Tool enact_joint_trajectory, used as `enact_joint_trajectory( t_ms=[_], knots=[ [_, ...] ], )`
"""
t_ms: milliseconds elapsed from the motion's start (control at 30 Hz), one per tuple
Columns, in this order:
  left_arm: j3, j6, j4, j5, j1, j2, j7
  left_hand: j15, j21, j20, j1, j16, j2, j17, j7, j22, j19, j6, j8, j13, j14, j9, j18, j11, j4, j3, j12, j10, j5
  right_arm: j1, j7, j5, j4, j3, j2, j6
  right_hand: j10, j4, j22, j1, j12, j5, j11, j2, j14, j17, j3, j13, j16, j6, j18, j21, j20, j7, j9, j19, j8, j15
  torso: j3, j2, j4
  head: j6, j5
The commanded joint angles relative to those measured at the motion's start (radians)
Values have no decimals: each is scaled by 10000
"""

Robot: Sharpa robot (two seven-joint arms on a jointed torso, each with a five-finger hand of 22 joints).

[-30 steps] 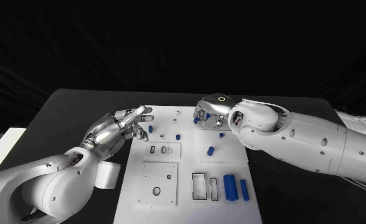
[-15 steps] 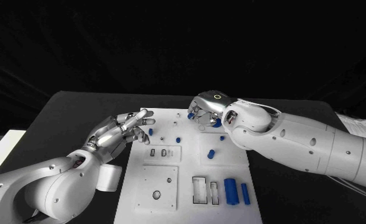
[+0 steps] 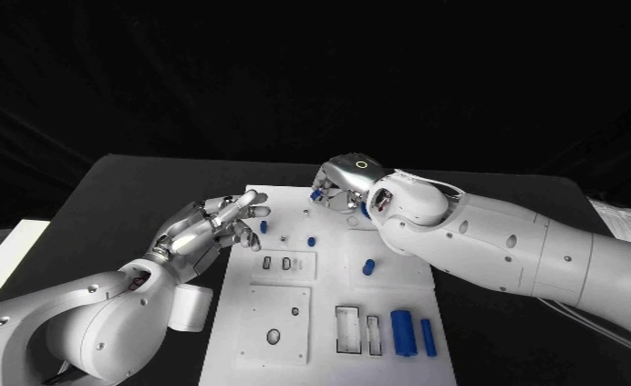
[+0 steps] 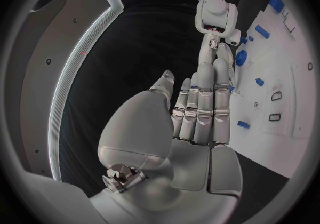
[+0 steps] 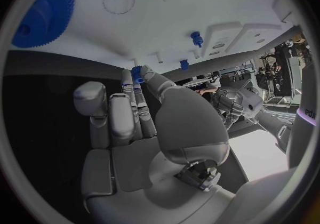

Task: Assemble the parts on the task board

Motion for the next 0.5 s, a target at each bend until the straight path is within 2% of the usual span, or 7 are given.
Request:
enact_joint_trajectory(
  t_ms=[33,333,500],
  knots=[
    [6,76,12,-63,9,21,36,19,50,-6,54,-40,64,11,50,8,-92,-5,-48,14,-66,-12,117,-15,-69,-3,-34,-58,19,7,-64,-67,-81,7,76,-192,-63,265,2,30,-38,9,23,-109,257,11,212,-13,62,78,-184,43,1,-54,384,-6,4,-11,-43,53,56,0,-12],
    [6,81,-11,-63,10,56,35,21,48,-3,59,-50,66,10,50,7,-106,-6,-52,15,-78,-13,118,-14,-75,2,-37,-60,19,10,-39,-66,-151,8,212,-212,-68,279,11,26,-37,9,26,-125,257,13,217,-13,65,74,-186,49,4,-50,386,-4,1,-9,-64,93,70,8,-30],
    [6,85,-11,-63,10,64,30,21,48,-3,59,-50,66,10,50,7,-106,-6,-52,15,-78,-13,118,-14,-75,2,-37,-60,19,15,-102,-72,-279,8,278,30,-82,313,10,16,-36,4,33,-167,256,17,225,-12,70,65,-185,51,9,-43,390,-8,-5,-2,-54,99,75,-23,-30]
  ],
)
